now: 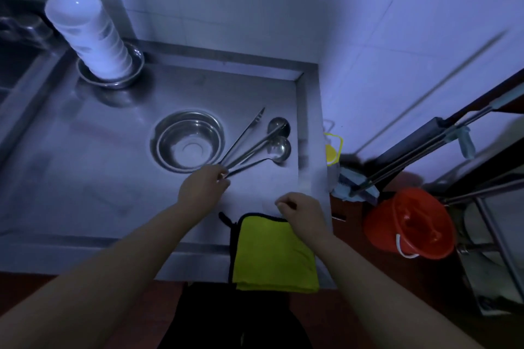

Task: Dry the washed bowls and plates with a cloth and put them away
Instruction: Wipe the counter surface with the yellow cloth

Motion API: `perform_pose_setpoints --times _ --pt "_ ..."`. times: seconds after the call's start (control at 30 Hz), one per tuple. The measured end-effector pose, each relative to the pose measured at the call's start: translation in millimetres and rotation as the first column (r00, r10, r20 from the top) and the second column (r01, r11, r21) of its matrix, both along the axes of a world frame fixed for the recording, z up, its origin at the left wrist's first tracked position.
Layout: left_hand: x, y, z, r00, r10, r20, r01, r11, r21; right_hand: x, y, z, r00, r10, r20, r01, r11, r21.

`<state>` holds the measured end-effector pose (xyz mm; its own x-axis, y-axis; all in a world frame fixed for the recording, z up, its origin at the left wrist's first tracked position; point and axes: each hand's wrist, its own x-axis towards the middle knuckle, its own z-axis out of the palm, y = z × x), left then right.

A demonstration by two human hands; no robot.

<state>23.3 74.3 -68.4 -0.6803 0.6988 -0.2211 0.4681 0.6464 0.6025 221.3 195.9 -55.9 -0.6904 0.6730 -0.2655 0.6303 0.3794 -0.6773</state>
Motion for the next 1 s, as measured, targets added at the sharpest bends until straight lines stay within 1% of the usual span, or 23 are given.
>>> perform_pose_setpoints --times 0.07,0.13,0.27,0.37,0.47,0.53,0.6,0.67,0.77,0.87,1.0 --pt "-21 22 -7 0.999 -0.005 -0.052 0.004 1.0 -0.012 -26 -1 -6 0.998 -0.069 0.005 0.069 0.996 -0.062" --pt "-39 43 -17 0.994 -0.046 -0.098 0.041 0.997 -0.061 -52 -1 -13 0.99 -0.134 0.046 0.138 0.987 -0.087" --pt "-63 78 -36 0.966 -0.197 -0.168 0.174 0.974 -0.143 -95 2 -33 0.956 -0.249 0.155 0.265 0.96 -0.092" --pt "-76 93 -45 0.943 -0.298 -0.151 0.274 0.948 -0.163 -116 3 -45 0.909 -0.346 0.231 0.375 0.922 -0.094" --pt "-87 97 -49 0.937 -0.339 -0.087 0.32 0.931 -0.178 -135 0 -52 0.867 -0.422 0.263 0.462 0.88 -0.11" --pt "-93 96 -48 0.938 -0.341 -0.064 0.331 0.934 -0.135 -147 -2 -53 0.843 -0.454 0.29 0.498 0.862 -0.097" --pt "-101 93 -44 0.942 -0.326 -0.074 0.321 0.944 -0.078 -159 -3 -55 0.812 -0.491 0.316 0.537 0.84 -0.077" --pt "-113 88 -40 0.949 -0.306 -0.075 0.304 0.952 -0.039 -169 -4 -56 0.76 -0.548 0.349 0.602 0.796 -0.059" --pt "-135 78 -33 0.968 -0.245 -0.058 0.244 0.97 -0.02 -184 -6 -57 0.691 -0.613 0.383 0.68 0.731 -0.058" --pt "-153 66 -28 0.982 -0.181 -0.052 0.182 0.983 0.02 -201 -8 -56 0.663 -0.635 0.396 0.71 0.702 -0.062" --pt "-169 54 -25 0.991 -0.137 -0.01 0.137 0.99 0.027 -216 -8 -56 0.619 -0.66 0.426 0.744 0.666 -0.05"
